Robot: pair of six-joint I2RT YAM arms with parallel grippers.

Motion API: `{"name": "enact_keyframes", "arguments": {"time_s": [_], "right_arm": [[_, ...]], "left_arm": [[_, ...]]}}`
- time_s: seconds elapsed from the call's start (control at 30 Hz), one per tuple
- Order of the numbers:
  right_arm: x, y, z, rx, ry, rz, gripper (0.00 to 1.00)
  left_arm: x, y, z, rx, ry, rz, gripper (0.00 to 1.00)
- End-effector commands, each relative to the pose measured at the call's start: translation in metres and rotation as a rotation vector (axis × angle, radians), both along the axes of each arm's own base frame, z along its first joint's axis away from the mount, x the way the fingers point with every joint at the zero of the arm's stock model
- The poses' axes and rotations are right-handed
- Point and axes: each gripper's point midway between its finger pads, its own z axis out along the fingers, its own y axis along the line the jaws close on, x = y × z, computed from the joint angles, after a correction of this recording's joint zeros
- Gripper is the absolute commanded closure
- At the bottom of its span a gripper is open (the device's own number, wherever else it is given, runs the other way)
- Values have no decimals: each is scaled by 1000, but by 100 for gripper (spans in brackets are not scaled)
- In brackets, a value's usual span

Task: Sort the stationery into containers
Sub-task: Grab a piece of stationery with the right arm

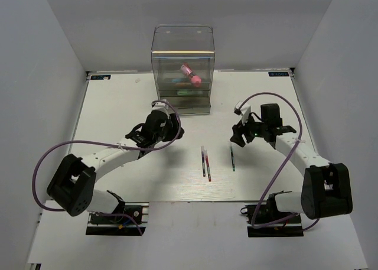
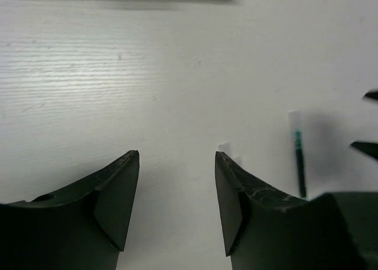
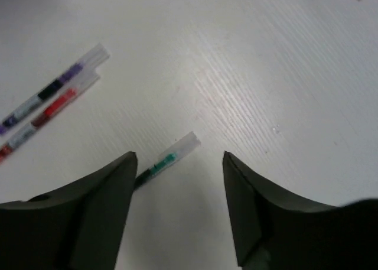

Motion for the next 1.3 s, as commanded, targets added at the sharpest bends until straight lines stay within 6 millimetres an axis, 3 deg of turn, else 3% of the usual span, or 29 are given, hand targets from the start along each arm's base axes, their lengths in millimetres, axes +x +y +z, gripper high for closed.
{"name": "enact_keyframes", "arguments": {"time_s": [0.0, 0.03, 0.07, 0.1, 0.13, 0.23, 0.37, 0.53, 0.67, 0.7, 0.9, 1.03, 1.07, 1.17, 1.27], "right_arm": [[28, -13, 0, 18, 40, -245, 26], [24, -10, -9, 40, 144, -278, 28], [33, -1, 8, 75, 142, -251, 40], [22, -1, -4, 51, 216, -251, 62], [21, 3, -3, 50, 214, -237, 66], [23, 0, -7, -12, 166, -276, 64], [9, -6, -26, -101, 264, -317, 60], [-9, 3, -51, -193, 315, -339, 56], [-9, 0, -64, -270, 344, -393, 54], [-11, 2, -69, -280, 354, -391, 54], [-14, -1, -86, -343, 366, -431, 54], [-19, -2, -93, -364, 380, -432, 63], [-20, -2, -96, -370, 383, -428, 72], [-26, -3, -104, -391, 403, -418, 87], [-24, -8, -108, -414, 388, -415, 100]], "left_arm": [[-11, 30, 3, 234, -35, -28, 36], [-11, 30, 7, 228, -43, -27, 36], [-15, 26, 7, 206, -45, -51, 36], [-18, 26, 3, 191, -37, -53, 36], [-18, 23, 9, 167, -46, -57, 36], [-21, 24, 8, 114, -32, -11, 36], [-21, 26, 9, 77, -30, 34, 33], [-17, 27, 15, 51, -20, 84, 28], [-16, 24, 11, 21, 7, 110, 24], [-16, 23, 11, -1, 18, 126, 19], [-14, 30, 11, -21, 24, 192, 17], [-17, 40, 10, -30, 22, 242, 10], [-16, 41, 15, -45, 12, 257, 7], [-20, 45, 6, -68, 50, 308, 0], [-20, 46, 3, -119, 82, 349, 0]]}}
